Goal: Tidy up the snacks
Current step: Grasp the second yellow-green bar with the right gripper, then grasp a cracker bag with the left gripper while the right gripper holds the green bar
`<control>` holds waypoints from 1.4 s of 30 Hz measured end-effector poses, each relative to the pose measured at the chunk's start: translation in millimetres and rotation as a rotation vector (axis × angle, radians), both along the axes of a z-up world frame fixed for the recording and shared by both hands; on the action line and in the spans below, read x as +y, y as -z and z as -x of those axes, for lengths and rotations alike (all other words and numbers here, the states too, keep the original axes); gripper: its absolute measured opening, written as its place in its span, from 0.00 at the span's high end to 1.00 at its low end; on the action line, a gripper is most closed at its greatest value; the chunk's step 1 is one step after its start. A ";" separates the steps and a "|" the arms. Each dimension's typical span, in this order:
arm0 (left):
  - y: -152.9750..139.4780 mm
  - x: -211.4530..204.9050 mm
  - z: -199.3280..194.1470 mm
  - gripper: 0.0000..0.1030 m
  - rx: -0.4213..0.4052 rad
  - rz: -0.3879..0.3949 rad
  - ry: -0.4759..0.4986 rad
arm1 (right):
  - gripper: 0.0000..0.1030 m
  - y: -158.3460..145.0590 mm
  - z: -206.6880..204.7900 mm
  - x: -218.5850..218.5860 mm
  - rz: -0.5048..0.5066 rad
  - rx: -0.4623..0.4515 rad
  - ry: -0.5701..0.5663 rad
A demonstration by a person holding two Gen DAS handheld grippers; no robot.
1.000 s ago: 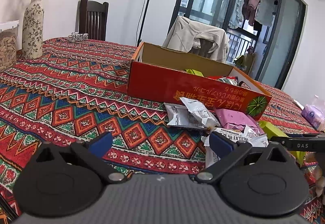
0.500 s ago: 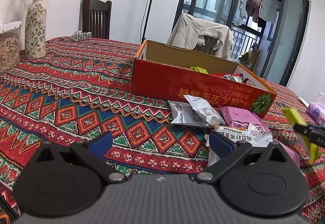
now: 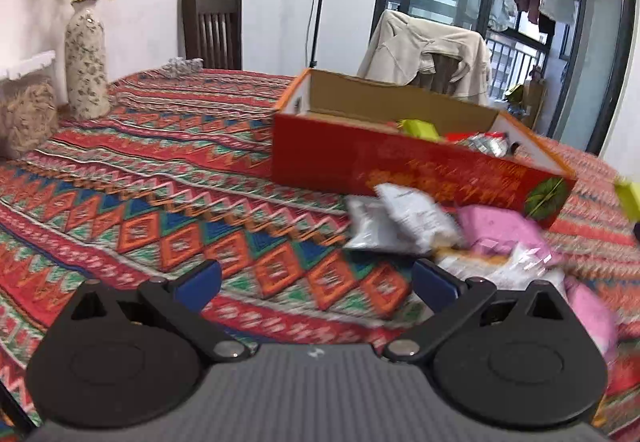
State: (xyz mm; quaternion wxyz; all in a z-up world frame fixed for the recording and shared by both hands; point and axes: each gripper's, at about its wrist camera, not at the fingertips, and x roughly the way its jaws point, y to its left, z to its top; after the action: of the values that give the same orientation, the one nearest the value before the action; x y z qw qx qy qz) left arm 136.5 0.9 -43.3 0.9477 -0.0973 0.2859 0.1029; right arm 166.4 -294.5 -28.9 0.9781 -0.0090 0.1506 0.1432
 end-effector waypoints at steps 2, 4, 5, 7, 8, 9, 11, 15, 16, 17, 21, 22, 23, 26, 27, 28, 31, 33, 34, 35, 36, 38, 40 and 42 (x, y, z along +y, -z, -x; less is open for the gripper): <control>-10.1 -12.1 -6.7 0.00 -0.016 -0.015 0.025 | 0.68 -1.3 1.4 -1.0 -0.010 -0.005 -0.007; -19.5 -26.6 -12.6 0.00 -0.041 -0.039 0.071 | 0.68 -2.0 2.3 -2.9 -0.015 -0.008 -0.009; -22.4 -33.3 -15.1 0.00 -0.046 -0.042 0.098 | 0.68 -2.5 2.7 -3.6 -0.017 -0.009 -0.011; -27.2 -46.3 -19.3 0.00 -0.054 -0.042 0.143 | 0.68 -3.2 5.6 -3.6 -0.021 -0.019 -0.018; -28.4 -52.4 -20.8 0.00 -0.054 -0.039 0.162 | 0.68 -3.7 6.1 -3.7 -0.021 -0.023 -0.021; -28.5 -58.4 -22.6 0.00 -0.047 -0.035 0.182 | 0.68 -3.8 5.9 -3.8 -0.020 -0.023 -0.022; -24.9 -70.6 -27.3 0.00 -0.022 -0.047 0.208 | 0.68 -3.5 5.0 -4.3 -0.021 -0.015 -0.017; -14.3 -84.0 -33.6 0.00 0.022 -0.043 0.228 | 0.68 -4.0 5.6 -7.2 -0.038 -0.013 -0.022; -12.2 -85.2 -35.0 0.00 0.031 -0.035 0.230 | 0.68 -3.7 5.9 -8.6 -0.040 -0.011 -0.023; -9.1 -85.8 -35.0 0.00 0.041 -0.033 0.227 | 0.68 -3.8 6.0 -9.1 -0.043 -0.010 -0.024; -3.3 -88.0 -35.1 0.00 0.061 -0.034 0.216 | 0.68 -3.8 4.8 -10.7 -0.050 -0.006 -0.029; -2.8 -88.2 -36.0 0.00 0.064 -0.034 0.211 | 0.68 -3.6 4.5 -10.8 -0.051 -0.005 -0.029; -2.0 -87.5 -36.3 0.00 0.064 -0.028 0.208 | 0.68 -3.6 4.1 -10.9 -0.052 -0.003 -0.030; -2.1 -86.2 -32.6 0.00 0.061 -0.008 0.196 | 0.68 -3.7 3.7 -10.5 -0.059 0.001 -0.033; -3.1 -85.6 -31.1 0.00 0.061 -0.010 0.191 | 0.68 -3.6 3.2 -11.2 -0.062 0.003 -0.035; -3.7 -85.9 -30.2 0.00 0.062 -0.011 0.188 | 0.68 -3.5 2.8 -11.7 -0.064 0.005 -0.036; -4.8 -87.8 -26.1 0.00 0.068 -0.006 0.196 | 0.68 -2.6 1.3 -11.3 -0.066 0.013 -0.043; -5.3 -90.1 -22.7 0.00 0.069 -0.009 0.223 | 0.68 -2.7 2.5 -11.3 -0.070 0.008 -0.060; -5.3 -91.2 -21.6 0.00 0.070 -0.013 0.228 | 0.68 -3.1 2.6 -10.7 -0.069 0.006 -0.067; -4.9 -92.3 -21.2 0.00 0.072 -0.016 0.229 | 0.68 -3.0 2.9 -9.4 -0.066 0.006 -0.070; -4.7 -93.2 -21.8 0.00 0.074 -0.022 0.228 | 0.68 -2.5 1.9 -8.8 -0.062 0.010 -0.069; -4.2 -93.9 -23.7 0.00 0.077 -0.030 0.210 | 0.68 -1.5 -0.1 -8.8 -0.064 0.021 -0.064; -4.2 -90.0 -26.0 0.00 0.071 -0.017 0.184 | 0.68 -0.6 -1.6 -9.8 -0.069 0.029 -0.062; -6.2 -82.9 -28.2 0.00 0.062 -0.003 0.152 | 0.68 0.0 -2.8 -10.3 -0.072 0.034 -0.062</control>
State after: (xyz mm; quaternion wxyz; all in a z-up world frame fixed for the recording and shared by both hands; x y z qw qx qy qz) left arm 164.7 -81.9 -37.1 0.9436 -0.0706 0.3216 0.0342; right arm 169.3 -304.8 -29.0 0.9702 0.0239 0.1618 0.1789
